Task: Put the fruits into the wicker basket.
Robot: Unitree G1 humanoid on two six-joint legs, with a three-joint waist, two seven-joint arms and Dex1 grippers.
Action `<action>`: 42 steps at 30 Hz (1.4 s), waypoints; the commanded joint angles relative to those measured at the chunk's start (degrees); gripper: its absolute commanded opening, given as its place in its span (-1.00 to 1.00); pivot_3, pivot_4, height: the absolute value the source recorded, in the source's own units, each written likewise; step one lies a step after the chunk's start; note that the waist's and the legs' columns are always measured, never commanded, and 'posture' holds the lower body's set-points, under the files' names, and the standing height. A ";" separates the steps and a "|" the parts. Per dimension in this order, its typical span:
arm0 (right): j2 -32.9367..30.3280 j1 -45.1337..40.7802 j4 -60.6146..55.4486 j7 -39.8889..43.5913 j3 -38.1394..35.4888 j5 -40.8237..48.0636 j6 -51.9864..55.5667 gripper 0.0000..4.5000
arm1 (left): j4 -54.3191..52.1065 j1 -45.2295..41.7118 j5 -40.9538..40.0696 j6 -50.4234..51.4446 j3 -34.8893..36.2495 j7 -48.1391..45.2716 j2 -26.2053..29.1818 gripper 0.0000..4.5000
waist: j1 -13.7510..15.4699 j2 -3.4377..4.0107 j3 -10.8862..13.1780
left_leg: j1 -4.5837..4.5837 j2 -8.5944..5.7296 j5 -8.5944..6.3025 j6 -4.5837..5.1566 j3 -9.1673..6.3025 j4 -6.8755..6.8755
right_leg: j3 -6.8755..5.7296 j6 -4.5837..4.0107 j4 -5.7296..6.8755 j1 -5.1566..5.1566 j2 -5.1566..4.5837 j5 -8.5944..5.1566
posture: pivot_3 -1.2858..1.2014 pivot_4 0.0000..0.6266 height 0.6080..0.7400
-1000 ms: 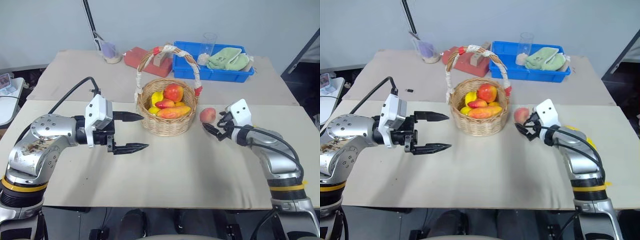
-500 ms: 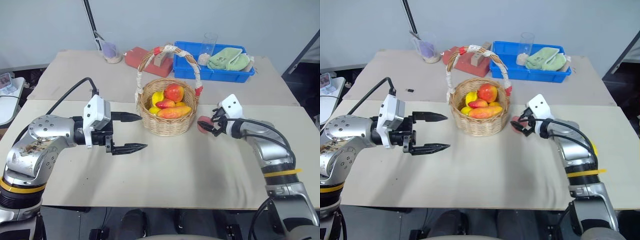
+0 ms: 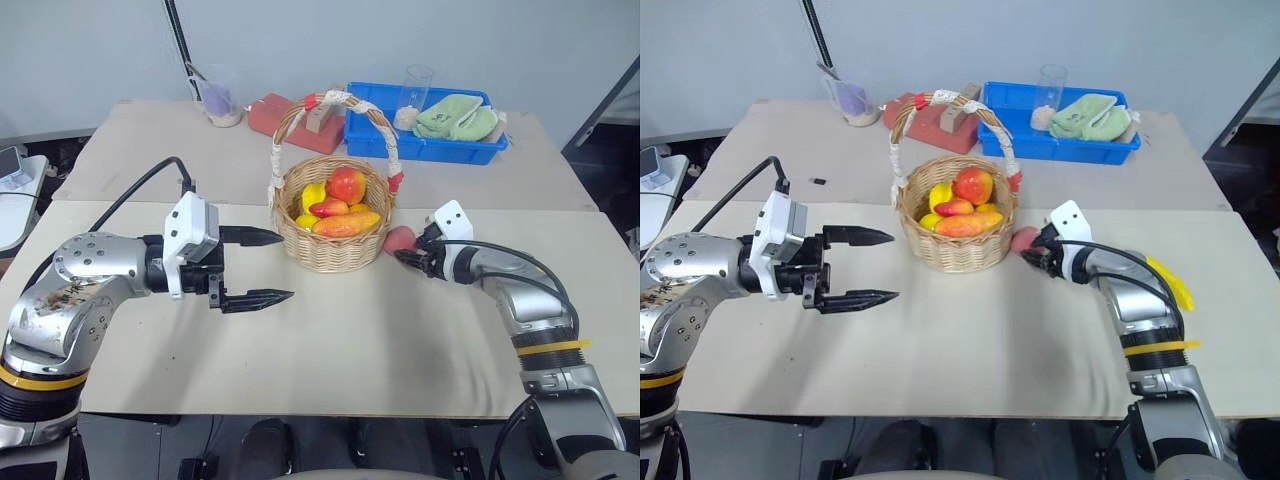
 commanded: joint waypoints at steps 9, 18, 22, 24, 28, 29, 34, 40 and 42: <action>-16.00 5.86 -22.75 11.28 -6.87 7.90 5.16 -0.24 | -1.34 2.33 -1.87 -1.59 7.35 1.73 0.64 1.00 | 0.62 0.16 0.08 | -0.05 -0.01 -0.01 0.02 -0.03 -0.01 | -0.08 0.01 -0.04 -0.04 -0.09 -0.01 | 0.03 -0.52 0.78; -7.63 -6.59 -34.87 5.61 -2.79 19.61 16.10 -0.25 | -1.06 6.51 -5.46 -0.30 14.81 1.22 2.45 1.00 | -1.24 0.13 0.11 | 0.11 0.20 0.04 -0.08 -0.05 -0.02 | -0.02 -0.07 0.11 -0.02 0.13 0.04 | 0.03 -0.52 0.78; 0.83 -12.35 -24.75 -0.32 5.87 11.80 11.26 -0.25 | -0.97 5.91 -7.14 0.31 15.35 1.59 2.75 1.00 | -0.77 0.13 0.11 | 0.07 0.15 0.11 -0.20 -0.07 0.00 | -0.11 -0.17 0.18 -0.07 0.13 0.06 | 0.03 -0.52 0.78; 4.45 -14.96 -18.81 -2.27 8.39 8.33 7.76 -0.25 | -1.04 5.51 -7.94 0.60 15.47 1.95 2.76 1.00 | -0.31 0.13 0.11 | -0.01 0.10 0.13 -0.23 -0.03 0.00 | -0.12 -0.20 0.16 -0.15 0.08 0.08 | 0.03 -0.52 0.78; 10.67 -20.47 -5.95 -7.23 9.00 2.69 -0.51 -0.03 | -2.14 5.11 -9.98 1.55 15.16 2.95 2.48 1.00 | -0.04 0.14 0.11 | -0.14 0.04 0.18 -0.32 0.06 0.00 | -0.13 -0.20 0.15 -0.27 -0.02 0.09 | 0.03 -0.52 0.78; 11.61 -21.52 -3.67 -7.66 8.81 1.94 -1.88 0.22 | -2.35 5.08 -10.09 1.55 14.93 3.17 2.46 1.00 | -0.05 0.14 0.11 | -0.18 0.03 0.26 -0.46 0.06 -0.01 | -0.13 -0.20 0.13 -0.29 -0.02 0.09 | 0.03 -0.52 0.78; 12.43 -21.93 -3.50 -6.31 6.93 2.57 -3.09 0.96 | -2.39 4.68 -10.20 1.28 13.76 4.13 2.22 1.00 | -0.02 0.16 0.12 | -0.19 0.08 0.26 -0.46 0.05 -0.09 | -0.28 -0.21 0.11 -0.28 -0.01 0.08 | 0.03 -0.52 0.78; 7.60 -18.45 -16.79 -1.27 3.12 8.52 4.43 0.99 | -2.04 3.72 -10.03 0.85 11.68 4.25 1.78 1.00 | -0.04 0.16 0.12 | -0.25 0.11 0.19 -0.34 -0.12 -0.08 | -0.33 -0.21 0.13 -0.32 0.00 0.08 | 0.03 -0.52 0.78; 3.46 -16.12 -22.62 2.56 1.99 11.79 7.74 0.99 | -2.22 3.39 -10.19 0.86 10.89 3.79 1.84 1.00 | 0.05 0.16 0.12 | -0.23 0.11 0.18 -0.32 -0.16 -0.08 | -0.34 -0.21 0.14 -0.29 -0.01 0.08 | 0.03 -0.52 0.78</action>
